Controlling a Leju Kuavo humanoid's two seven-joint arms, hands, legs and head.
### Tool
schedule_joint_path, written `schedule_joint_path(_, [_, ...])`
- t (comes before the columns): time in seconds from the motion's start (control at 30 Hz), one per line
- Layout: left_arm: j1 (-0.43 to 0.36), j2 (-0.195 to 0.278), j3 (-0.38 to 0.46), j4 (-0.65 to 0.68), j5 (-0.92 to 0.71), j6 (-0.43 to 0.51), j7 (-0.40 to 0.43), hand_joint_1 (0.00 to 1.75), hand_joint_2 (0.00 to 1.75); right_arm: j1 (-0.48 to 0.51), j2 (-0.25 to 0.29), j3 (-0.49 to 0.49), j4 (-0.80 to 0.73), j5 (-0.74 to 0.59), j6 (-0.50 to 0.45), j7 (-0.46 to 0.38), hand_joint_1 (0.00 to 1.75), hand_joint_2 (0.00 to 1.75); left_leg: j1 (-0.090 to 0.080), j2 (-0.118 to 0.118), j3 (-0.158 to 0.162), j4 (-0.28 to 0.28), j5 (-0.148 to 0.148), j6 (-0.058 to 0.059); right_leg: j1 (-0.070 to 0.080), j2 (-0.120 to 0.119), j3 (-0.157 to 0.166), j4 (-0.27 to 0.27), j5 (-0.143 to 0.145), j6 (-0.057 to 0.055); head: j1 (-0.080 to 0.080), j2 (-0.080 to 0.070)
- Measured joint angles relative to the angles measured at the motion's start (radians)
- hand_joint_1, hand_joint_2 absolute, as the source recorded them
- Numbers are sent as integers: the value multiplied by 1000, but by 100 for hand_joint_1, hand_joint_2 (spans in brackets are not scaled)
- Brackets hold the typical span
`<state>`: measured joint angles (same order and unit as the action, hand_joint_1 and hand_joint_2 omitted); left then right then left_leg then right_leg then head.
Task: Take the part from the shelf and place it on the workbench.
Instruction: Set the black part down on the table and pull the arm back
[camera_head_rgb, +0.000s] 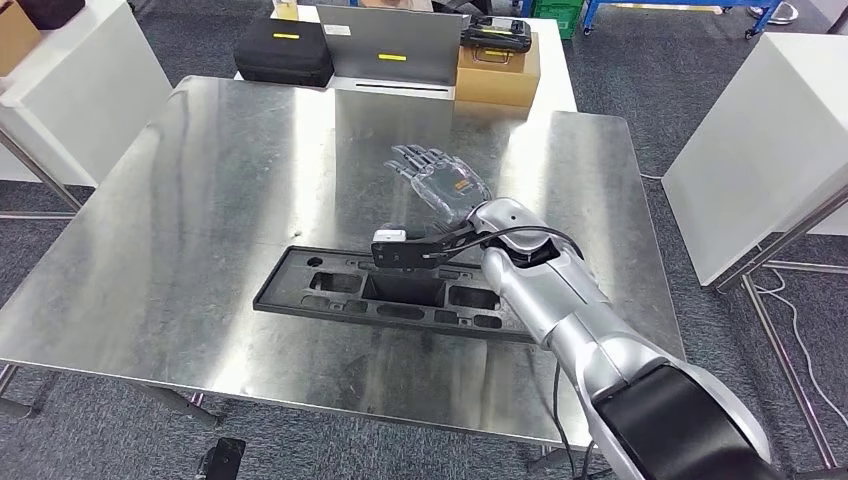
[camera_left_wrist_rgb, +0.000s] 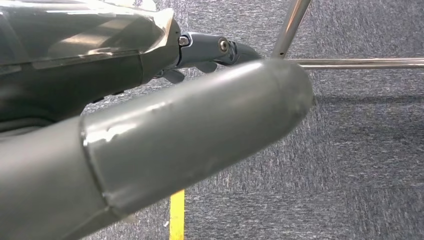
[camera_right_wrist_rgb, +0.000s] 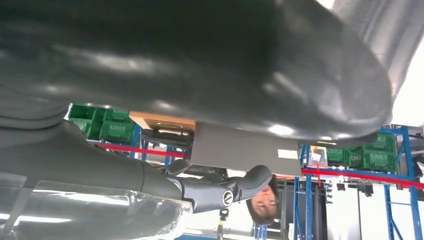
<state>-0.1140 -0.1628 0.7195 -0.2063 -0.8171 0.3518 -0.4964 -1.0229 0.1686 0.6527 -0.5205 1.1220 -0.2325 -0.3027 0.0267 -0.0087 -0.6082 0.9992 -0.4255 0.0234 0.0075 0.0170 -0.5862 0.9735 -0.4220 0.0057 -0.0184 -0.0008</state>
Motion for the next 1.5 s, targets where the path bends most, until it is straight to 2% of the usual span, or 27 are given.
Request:
schedule_joint_path(0.07, [0, -1, 0, 0, 0, -3, 1, 0, 0, -3, 1, 4, 0, 4, 0, 1, 0, 0, 7, 1, 14, -20, 9, 8, 1, -4, -14, 31, -18, 3, 1, 0])
schedule_joint_path(0.17, [2, -1, 0, 0, 0, -7, 3, 0, 0, -7, -1, 9, 1, 8, 0, 4, 0, 0, 13, -2, 23, -32, 15, 13, -12, -8, -99, 213, -93, 3, 3, 0])
schedule_joint_path(0.23, [4, -1, 0, 1, 0, -10, 5, 0, 0, 0, -5, 13, 3, 13, 0, 9, 0, 0, 18, -13, 24, -31, 14, 7, -27, -9, -144, 296, -114, 18, 2, 0])
schedule_joint_path(0.27, [5, -1, 1, 1, 0, -10, 6, 0, 0, 3, -7, 15, 4, 15, 0, 10, 0, 0, 24, -20, 24, -30, 13, 1, -35, -9, -137, 279, -101, 31, 2, 0])
schedule_joint_path(0.33, [6, -1, 1, 1, 0, -12, 7, 0, 0, 4, -9, 20, 4, 18, 1, 12, 0, 0, 36, -36, 23, -23, 9, -18, -52, 0, -70, 141, -46, 64, 3, 0])
schedule_joint_path(0.37, [6, 0, 2, 1, 0, -13, 7, 0, 0, 2, -10, 21, 5, 18, 2, 13, 0, 0, 40, -43, 21, -19, 5, -30, -55, 10, -34, 75, -24, 73, 5, 0])
schedule_joint_path(0.4, [6, 0, 2, 1, 0, -13, 7, 0, 0, 0, -9, 23, 5, 18, 5, 13, 0, 0, 42, -49, 19, -15, 3, -42, -55, 18, -11, 33, -12, 74, 5, 0])
schedule_joint_path(0.5, [9, 1, 3, 1, 0, -14, 6, 0, 0, -5, -6, 26, 5, 18, 12, 15, 0, 0, 44, -64, 14, -23, 8, -69, -44, 16, -6, 25, -10, 47, 3, 0])
schedule_joint_path(0.57, [11, 1, 4, 2, 0, -15, 6, 0, 0, -10, -1, 29, 5, 19, 14, 16, 0, 0, 45, -49, 3, -2, -6, -74, -48, 4, -6, 25, -7, 27, 0, 0])
schedule_joint_path(0.67, [10, 2, 5, 2, 0, -15, 5, 0, 0, -17, 6, 35, 4, 21, 14, 17, 0, 0, 36, -4, -87, 180, -95, -63, -40, -19, -4, 22, -9, -1, -7, 0])
schedule_joint_path(0.73, [11, 3, 6, 2, 0, -15, 3, 0, 0, -15, 5, 38, 5, 21, 15, 19, 0, 0, 30, 1, -141, 278, -122, -57, -27, -37, -3, 22, -12, -9, -7, 0])
schedule_joint_path(0.77, [12, 3, 7, 2, 0, -15, 3, 0, 0, -15, 5, 40, 5, 21, 16, 20, 0, 0, 28, 4, -142, 275, -109, -52, -22, -47, -3, 23, -13, -12, -7, 0])
schedule_joint_path(0.8, [13, 4, 7, 2, 0, -15, 2, 0, 0, -15, 5, 41, 5, 21, 16, 21, 0, 0, 25, 9, -123, 234, -81, -47, -18, -56, -1, 23, -15, -14, -7, 0])
schedule_joint_path(0.87, [11, 5, 8, 2, -1, -17, 2, 0, 0, -17, 4, 44, 4, 22, 16, 25, 0, 0, 14, 51, -56, 106, -23, -33, -8, -73, 3, 25, -19, -12, -10, 0])
schedule_joint_path(0.93, [8, 6, 8, 2, -5, -19, 2, 0, 0, -20, -1, 46, 4, 23, 15, 30, 0, 0, 3, 81, -20, 33, -2, -24, 4, -90, 6, 26, -25, -5, -9, 0])
schedule_joint_path(0.97, [7, 5, 8, 2, -7, -21, 2, 0, 0, -21, -4, 47, 4, 23, 14, 31, 0, 0, -1, 79, -19, 26, -3, -21, 9, -100, 8, 26, -28, -1, -8, 0])
schedule_joint_path(1.03, [8, 4, 8, 2, -10, -25, 2, 0, 0, -22, -7, 47, 3, 23, 13, 33, 0, 0, -2, 53, -21, 23, 1, -11, 9, -111, 9, 30, -35, 8, -6, 0])
schedule_joint_path(1.07, [8, 4, 8, 2, -10, -26, 2, 0, 0, -22, -9, 47, 3, 23, 13, 33, 0, 0, -1, 42, -20, 20, 5, -5, 6, -98, 2, 45, -45, 12, -6, 0])
schedule_joint_path(1.1, [7, 4, 9, 2, -11, -27, 2, 0, 0, -23, -12, 47, 2, 23, 13, 33, 0, 0, 0, 32, -20, 18, 8, 2, 2, -78, -14, 81, -64, 13, -5, 0])
schedule_joint_path(1.17, [4, 4, 9, 2, -12, -28, 2, 0, 0, -21, -21, 49, 1, 23, 12, 33, 0, 0, 2, 9, -22, 16, 11, 10, -6, -35, -75, 212, -121, 10, -4, 0])
schedule_joint_path(1.2, [4, 4, 9, 2, -12, -29, 2, 0, 0, -18, -26, 50, 1, 23, 12, 33, 0, 0, 2, -5, -23, 16, 12, 12, -7, -27, -109, 282, -145, 10, -3, 0])
schedule_joint_path(1.23, [5, 3, 9, 2, -13, -29, 3, 0, 0, -15, -30, 51, 1, 22, 12, 34, 0, 0, 2, -19, -23, 17, 12, 12, -8, -23, -131, 326, -156, 13, -3, 0])
schedule_joint_path(1.27, [6, 3, 9, 2, -14, -29, 3, 0, 0, -12, -33, 51, 1, 21, 11, 35, 0, 0, 1, -33, -24, 17, 12, 13, -8, -21, -135, 330, -151, 20, -2, 0])
schedule_joint_path(1.3, [7, 2, 10, 2, -15, -29, 4, 0, 0, -11, -35, 52, 0, 19, 11, 36, 0, 0, 1, -47, -23, 17, 13, 12, -8, -18, -119, 294, -131, 27, -2, 0])
schedule_joint_path(1.37, [7, 1, 10, 2, -18, -29, 5, 0, 0, -15, -36, 52, -3, 17, 11, 37, 0, 0, 1, -70, -24, 18, 14, 10, -10, 11, -53, 147, -72, 36, -1, 0])
schedule_joint_path(1.43, [7, -1, 10, 2, -20, -29, 5, 0, 0, -19, -36, 52, -8, 16, 10, 37, 0, 0, -1, -89, -28, 19, 15, 2, -9, 38, -6, 47, -37, 32, -2, 0])
schedule_joint_path(1.5, [8, -2, 10, 2, -21, -29, 6, 0, 0, -20, -33, 54, -12, 16, 10, 37, 0, 0, -2, -107, -32, 17, 17, -9, -6, 32, 4, 33, -32, 21, -2, 0])
